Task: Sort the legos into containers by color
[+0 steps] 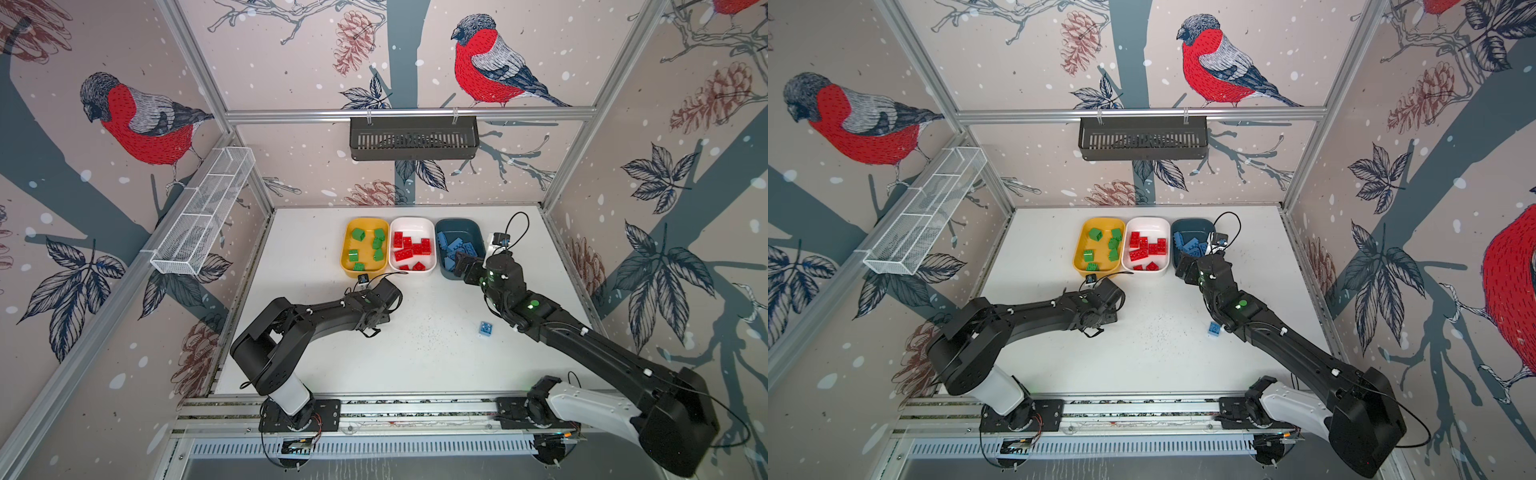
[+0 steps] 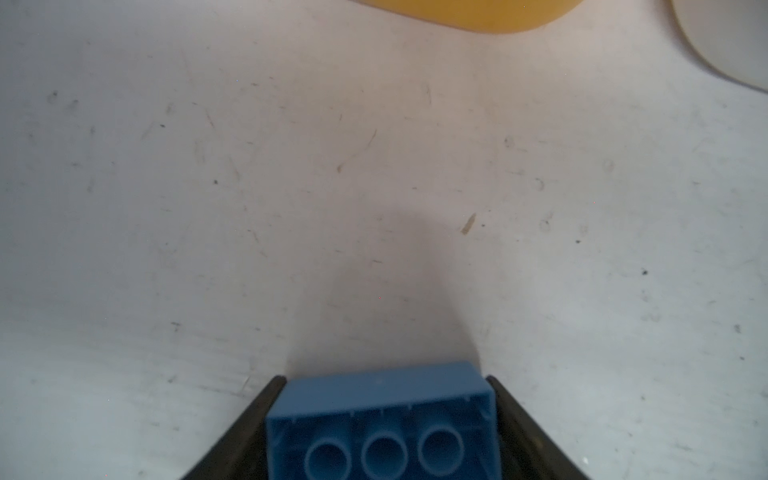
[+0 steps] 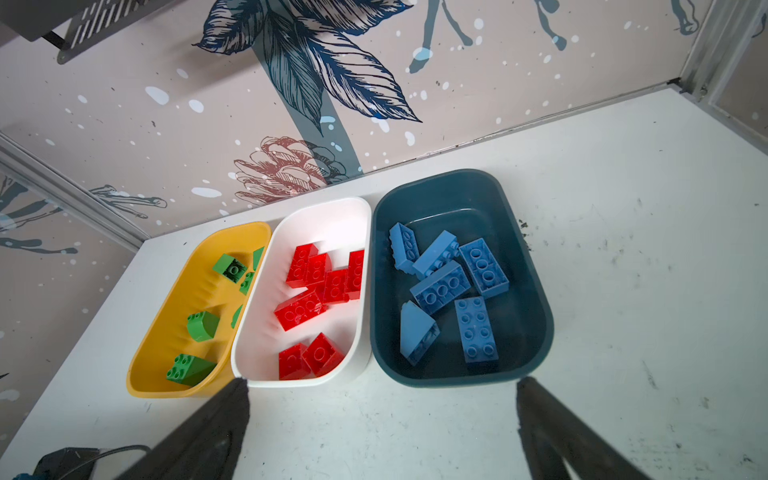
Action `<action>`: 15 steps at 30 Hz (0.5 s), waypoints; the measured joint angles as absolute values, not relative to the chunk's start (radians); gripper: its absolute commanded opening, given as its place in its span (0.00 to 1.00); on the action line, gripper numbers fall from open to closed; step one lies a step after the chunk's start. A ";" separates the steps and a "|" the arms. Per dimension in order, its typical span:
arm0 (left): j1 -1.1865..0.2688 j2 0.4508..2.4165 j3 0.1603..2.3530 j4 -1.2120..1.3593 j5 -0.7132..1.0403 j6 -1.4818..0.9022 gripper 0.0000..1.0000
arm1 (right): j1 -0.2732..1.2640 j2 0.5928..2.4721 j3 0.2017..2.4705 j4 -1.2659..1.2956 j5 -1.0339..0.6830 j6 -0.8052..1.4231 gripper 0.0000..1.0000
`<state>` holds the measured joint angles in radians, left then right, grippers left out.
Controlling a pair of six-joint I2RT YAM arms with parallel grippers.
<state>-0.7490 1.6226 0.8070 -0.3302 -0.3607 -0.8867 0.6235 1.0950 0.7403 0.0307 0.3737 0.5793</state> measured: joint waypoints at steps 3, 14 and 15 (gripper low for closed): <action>-0.757 1.632 0.818 -0.328 -0.368 -0.886 0.58 | 0.614 1.085 0.725 0.023 0.373 0.580 0.99; -0.797 1.684 0.959 -0.290 -0.328 -0.820 0.47 | 0.588 1.063 0.659 -0.019 0.365 0.599 1.00; -0.797 1.692 0.975 -0.271 -0.316 -0.810 0.46 | 0.586 1.060 0.654 -0.019 0.365 0.599 1.00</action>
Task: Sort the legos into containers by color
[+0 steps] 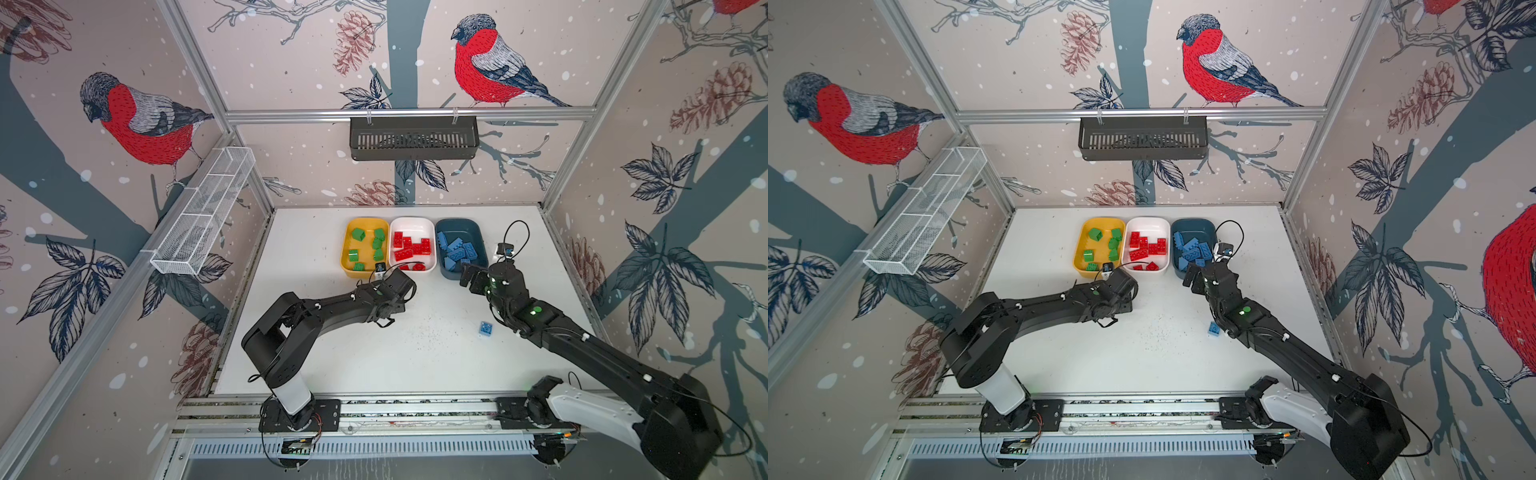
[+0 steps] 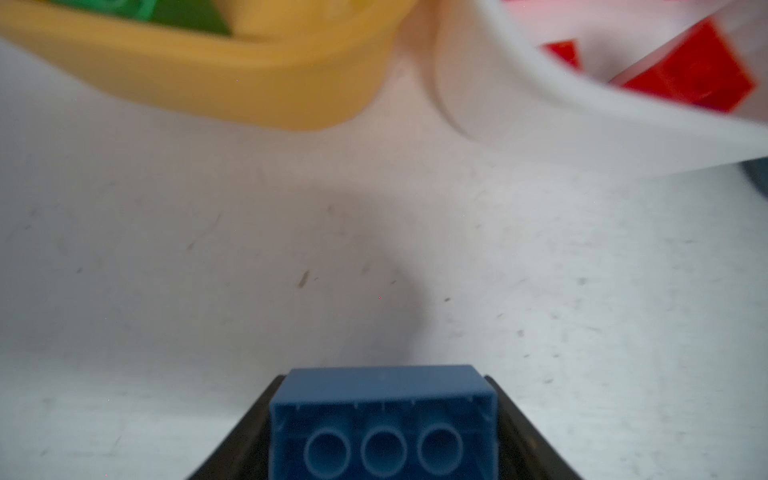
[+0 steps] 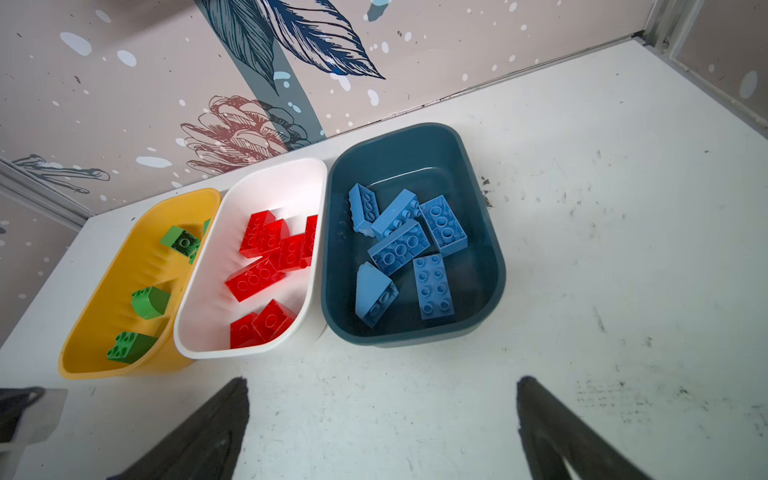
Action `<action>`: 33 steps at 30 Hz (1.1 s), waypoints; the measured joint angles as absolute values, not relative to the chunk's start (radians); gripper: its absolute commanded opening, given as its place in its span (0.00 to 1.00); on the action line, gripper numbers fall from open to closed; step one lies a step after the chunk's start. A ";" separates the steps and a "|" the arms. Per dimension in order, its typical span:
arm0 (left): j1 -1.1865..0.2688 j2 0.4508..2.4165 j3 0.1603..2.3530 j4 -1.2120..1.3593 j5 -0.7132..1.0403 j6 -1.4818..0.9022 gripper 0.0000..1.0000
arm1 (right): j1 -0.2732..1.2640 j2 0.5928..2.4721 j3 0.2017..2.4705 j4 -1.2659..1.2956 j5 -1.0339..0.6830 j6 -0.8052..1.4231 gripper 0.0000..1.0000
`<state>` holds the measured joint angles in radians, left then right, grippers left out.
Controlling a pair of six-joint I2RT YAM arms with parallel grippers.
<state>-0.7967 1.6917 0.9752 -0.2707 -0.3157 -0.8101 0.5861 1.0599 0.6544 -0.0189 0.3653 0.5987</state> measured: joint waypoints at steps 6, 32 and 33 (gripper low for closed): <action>-0.801 1.781 1.153 -0.199 -0.232 -0.746 0.44 | 0.571 1.050 0.645 -0.022 0.368 0.618 0.99; -0.757 2.413 1.990 0.024 0.096 -0.535 0.45 | 0.427 0.889 0.521 -0.113 0.346 0.762 0.99; -0.755 2.443 2.019 0.047 0.107 -0.551 0.47 | 0.418 0.866 0.503 -0.115 0.343 0.762 1.00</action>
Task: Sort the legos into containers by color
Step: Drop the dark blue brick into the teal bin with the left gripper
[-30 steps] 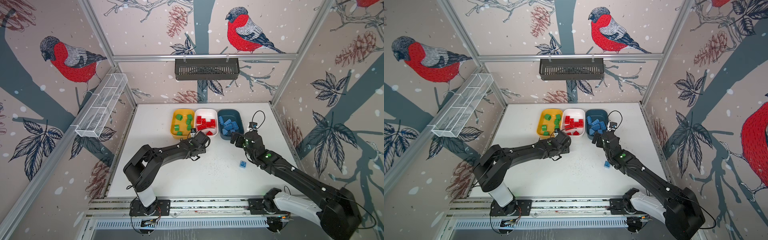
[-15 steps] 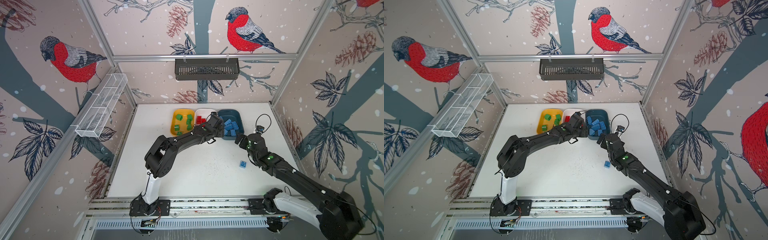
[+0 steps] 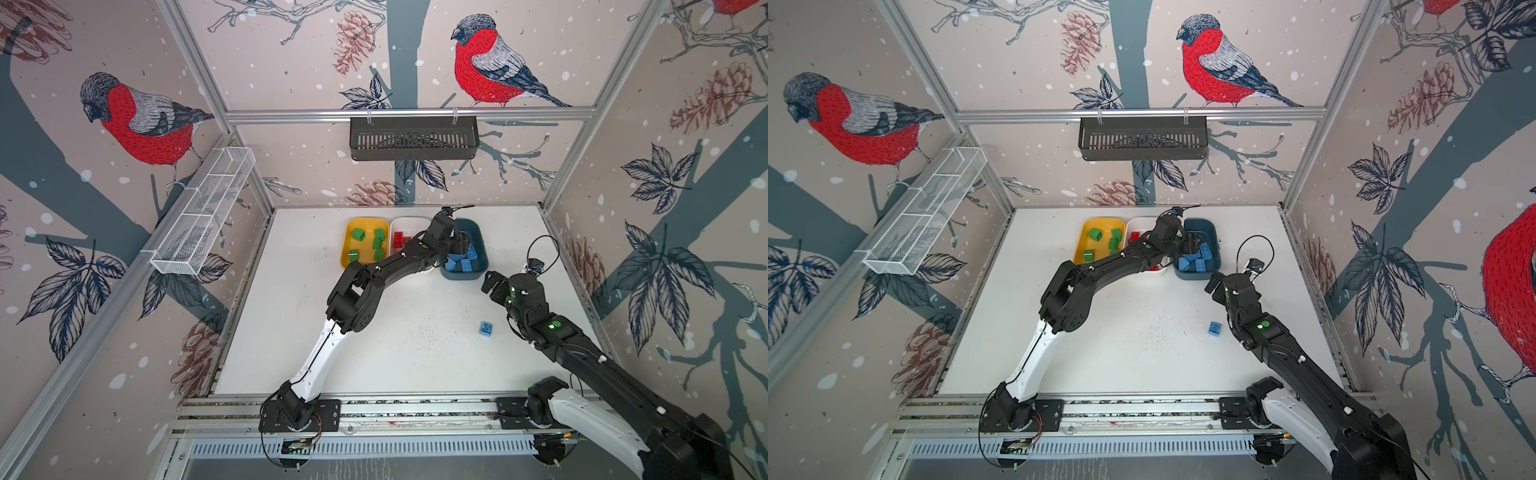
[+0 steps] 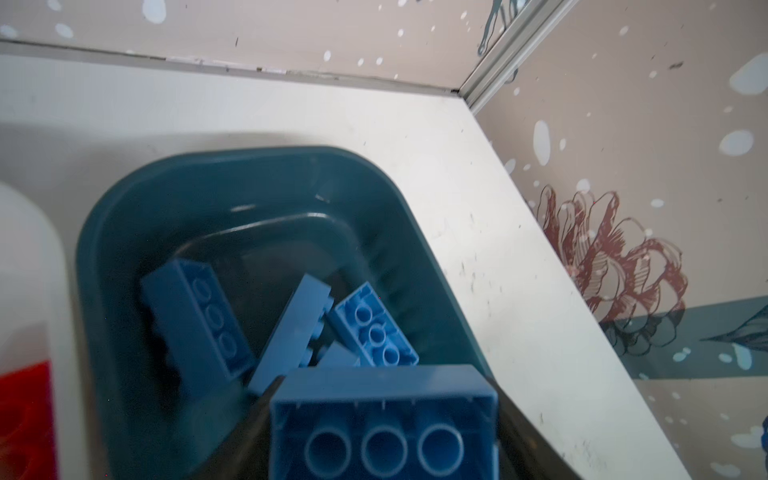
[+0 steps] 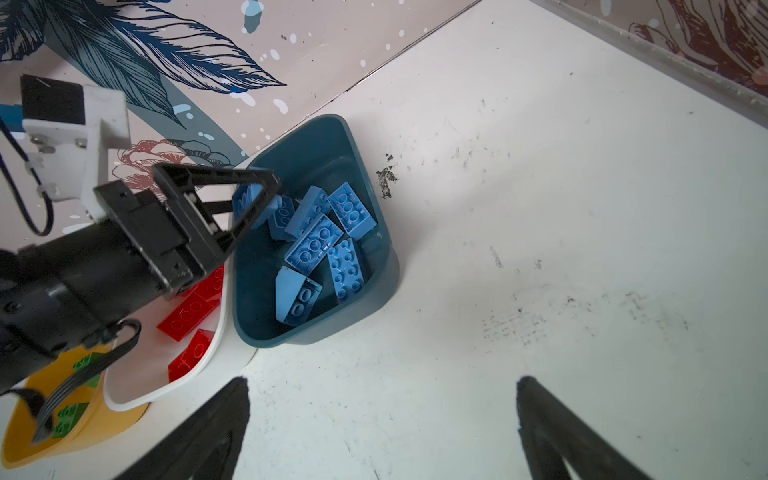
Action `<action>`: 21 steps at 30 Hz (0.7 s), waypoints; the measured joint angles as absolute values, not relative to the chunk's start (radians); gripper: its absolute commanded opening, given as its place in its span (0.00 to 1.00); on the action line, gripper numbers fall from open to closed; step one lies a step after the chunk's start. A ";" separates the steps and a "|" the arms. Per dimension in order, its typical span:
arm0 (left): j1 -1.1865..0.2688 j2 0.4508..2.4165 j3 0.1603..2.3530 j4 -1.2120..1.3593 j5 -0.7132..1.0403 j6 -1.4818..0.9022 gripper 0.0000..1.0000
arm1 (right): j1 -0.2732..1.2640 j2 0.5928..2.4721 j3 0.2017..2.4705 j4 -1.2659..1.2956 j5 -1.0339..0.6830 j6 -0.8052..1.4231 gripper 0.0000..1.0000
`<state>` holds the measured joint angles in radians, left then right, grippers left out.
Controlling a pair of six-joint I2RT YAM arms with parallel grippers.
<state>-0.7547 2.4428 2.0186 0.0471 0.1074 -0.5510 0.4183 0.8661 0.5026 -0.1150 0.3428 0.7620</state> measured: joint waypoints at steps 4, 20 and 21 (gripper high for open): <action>-0.754 2.583 2.202 0.068 0.133 -0.571 0.67 | 0.387 0.804 0.451 -0.123 0.306 0.762 1.00; -0.757 2.563 2.261 0.015 0.155 -0.593 0.89 | 0.361 0.732 0.363 -0.181 0.126 0.730 1.00; -0.757 2.550 2.250 0.017 0.155 -0.587 0.90 | 0.360 0.733 0.361 -0.186 0.121 0.730 1.00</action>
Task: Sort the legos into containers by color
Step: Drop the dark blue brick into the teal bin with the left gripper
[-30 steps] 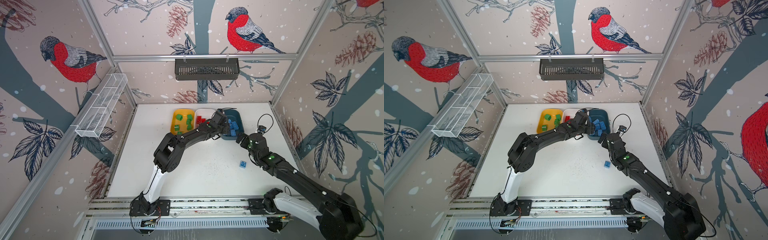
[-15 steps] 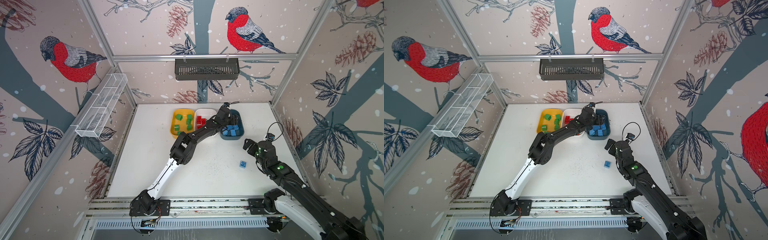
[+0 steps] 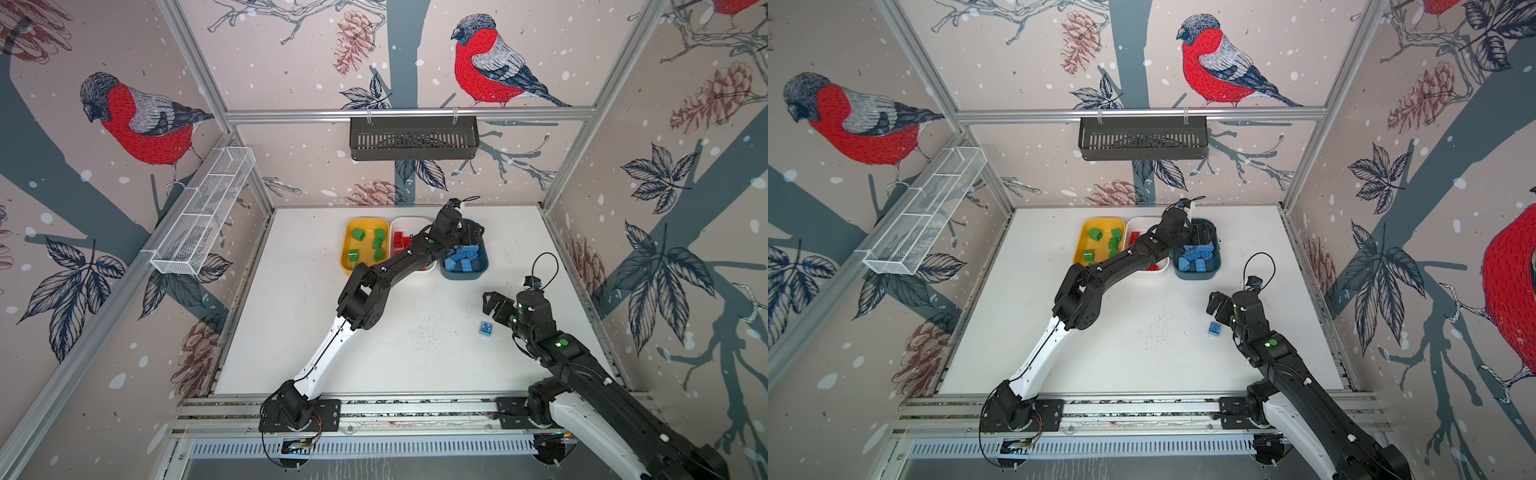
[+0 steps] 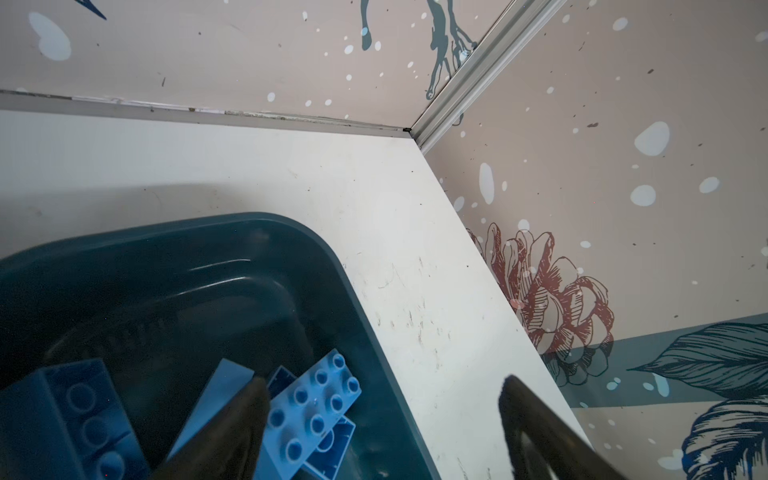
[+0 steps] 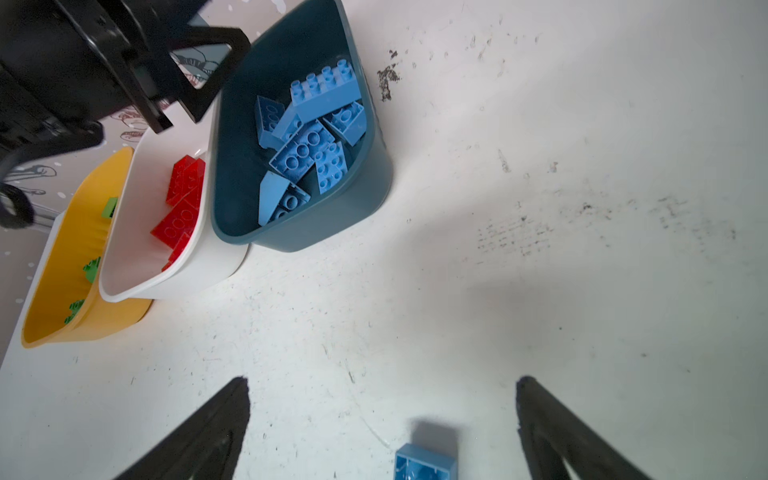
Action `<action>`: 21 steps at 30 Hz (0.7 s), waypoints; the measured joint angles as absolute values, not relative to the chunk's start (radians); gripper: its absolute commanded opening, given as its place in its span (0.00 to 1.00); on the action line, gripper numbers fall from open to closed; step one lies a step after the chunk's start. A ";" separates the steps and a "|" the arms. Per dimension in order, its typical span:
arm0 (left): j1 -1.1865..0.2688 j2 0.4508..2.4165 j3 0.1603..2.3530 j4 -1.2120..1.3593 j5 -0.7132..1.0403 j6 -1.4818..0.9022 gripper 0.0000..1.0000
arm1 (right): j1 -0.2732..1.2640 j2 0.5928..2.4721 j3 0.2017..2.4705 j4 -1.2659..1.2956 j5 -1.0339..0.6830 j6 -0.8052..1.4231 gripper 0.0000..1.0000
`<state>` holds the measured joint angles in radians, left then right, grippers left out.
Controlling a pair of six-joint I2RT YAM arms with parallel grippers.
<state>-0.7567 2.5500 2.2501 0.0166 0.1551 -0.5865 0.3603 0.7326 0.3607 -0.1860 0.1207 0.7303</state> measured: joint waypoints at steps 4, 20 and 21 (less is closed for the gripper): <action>-0.758 2.500 2.173 0.021 0.155 -0.575 0.94 | 0.359 0.743 0.353 -0.200 0.088 0.737 0.99; -0.764 2.111 1.587 0.205 0.201 -0.580 0.97 | 0.362 0.787 0.293 -0.257 -0.042 0.760 0.87; -0.764 2.086 1.546 0.215 0.206 -0.586 0.97 | 0.364 0.798 0.293 -0.257 -0.047 0.759 0.84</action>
<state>-0.7639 2.0861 1.5459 0.2146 0.2058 -0.5858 0.3641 0.7979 0.2928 -0.2565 -0.0467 0.7593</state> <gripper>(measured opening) 0.968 0.875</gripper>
